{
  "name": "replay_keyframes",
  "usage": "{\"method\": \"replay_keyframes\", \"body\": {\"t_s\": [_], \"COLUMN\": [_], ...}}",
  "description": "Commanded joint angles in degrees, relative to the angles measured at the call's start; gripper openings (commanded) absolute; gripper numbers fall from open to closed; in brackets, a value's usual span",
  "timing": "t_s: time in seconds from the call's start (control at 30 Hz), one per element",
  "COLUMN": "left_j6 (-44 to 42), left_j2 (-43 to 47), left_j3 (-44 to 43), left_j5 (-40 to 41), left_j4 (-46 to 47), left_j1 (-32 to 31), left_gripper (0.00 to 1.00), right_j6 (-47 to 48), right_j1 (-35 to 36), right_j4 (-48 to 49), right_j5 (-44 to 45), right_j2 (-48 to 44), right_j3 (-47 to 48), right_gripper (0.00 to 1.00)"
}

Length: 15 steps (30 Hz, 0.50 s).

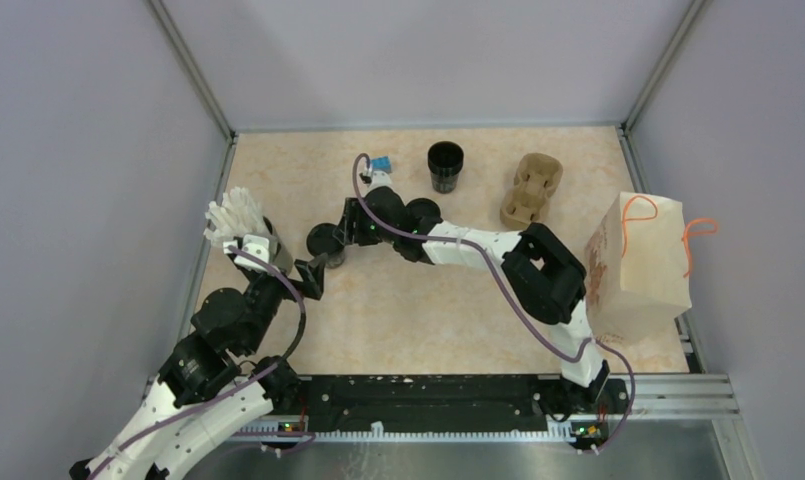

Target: Pack the takeout coffee

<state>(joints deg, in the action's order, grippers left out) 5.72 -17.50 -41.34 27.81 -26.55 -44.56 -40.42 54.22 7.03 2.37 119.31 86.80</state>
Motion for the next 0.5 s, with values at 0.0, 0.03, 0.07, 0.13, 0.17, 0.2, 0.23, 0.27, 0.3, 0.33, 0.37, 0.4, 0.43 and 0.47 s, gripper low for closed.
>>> {"method": "replay_keyframes", "body": {"t_s": [0.0, 0.03, 0.07, 0.13, 0.17, 0.2, 0.23, 0.27, 0.3, 0.33, 0.37, 0.4, 0.43, 0.47], "left_j6": [-0.9, -0.9, -0.9, -0.8, -0.9, -0.9, -0.8, -0.8, -0.9, -0.9, -1.1, -1.2, -1.2, -1.3], "left_j2": [0.1, 0.1, 0.1, 0.1, 0.1, 0.2, 0.1, 0.1, 0.1, 0.1, 0.1, 0.0, -0.2, -0.3], "left_j3": [0.3, 0.3, 0.3, 0.3, 0.4, 0.4, 0.4, 0.5, 0.6, 0.7, 0.8, 0.9, 1.0, 0.9], "left_j5": [-0.9, -1.0, -1.2, -1.5, -1.5, -1.6, -1.7, -1.9, -2.2, -2.5, -2.9, -3.2, -3.3, -3.5], "left_j4": [2.9, 3.0, 3.0, 3.0, 3.0, 3.0, 3.0, 3.0, 3.1, 3.2, 3.4, 3.5, 3.6, 3.5], "left_j1": [0.2, 0.2, 0.1, 0.1, 0.2, 0.2, 0.2, 0.2, 0.2, 0.2, 0.2, 0.1, 0.2, 0.2], "left_gripper": [0.99, 0.99, 0.99, 0.99, 0.99, 0.99, 0.99, 0.99, 0.99, 0.99, 0.99, 0.99, 0.99, 0.99], "right_j6": [3.8, 5.1, 6.6, 10.1, 12.4, 14.8, 17.2, 19.3, 21.2, 23.0, 24.9, 26.8, 28.7, 30.5], "right_j1": [0.4, 0.2, 0.1, -0.8, -1.3, -2.0, -2.8, -3.7, -4.9, -5.9, -7.1, -8.0, -9.0, -10.0], "right_j4": [-4.3, -5.4, -6.4, -8.6, -9.8, -10.8, -11.9, -13.2, -14.6, -16.1, -17.2, -18.2, -19.1, -19.8], "right_j5": [3.1, 4.0, 4.8, 5.8, 5.9, 5.9, 6.0, 6.1, 6.1, 6.0, 6.3, 6.8, 7.6, 8.4], "right_j2": [-5.1, -6.4, -8.0, -11.3, -12.7, -14.0, -15.1, -15.9, -16.5, -17.1, -17.6, -18.0, -18.3, -18.5], "right_j3": [3.1, 3.1, 2.8, 2.2, 1.8, 1.3, 0.9, 0.7, 0.6, 0.8, 0.9, 1.1, 1.2, 1.6], "right_gripper": [0.54, 0.54, 0.54, 0.52, 0.51, 0.49, 0.48, 0.47, 0.45, 0.43, 0.41, 0.4, 0.39, 0.38]}}
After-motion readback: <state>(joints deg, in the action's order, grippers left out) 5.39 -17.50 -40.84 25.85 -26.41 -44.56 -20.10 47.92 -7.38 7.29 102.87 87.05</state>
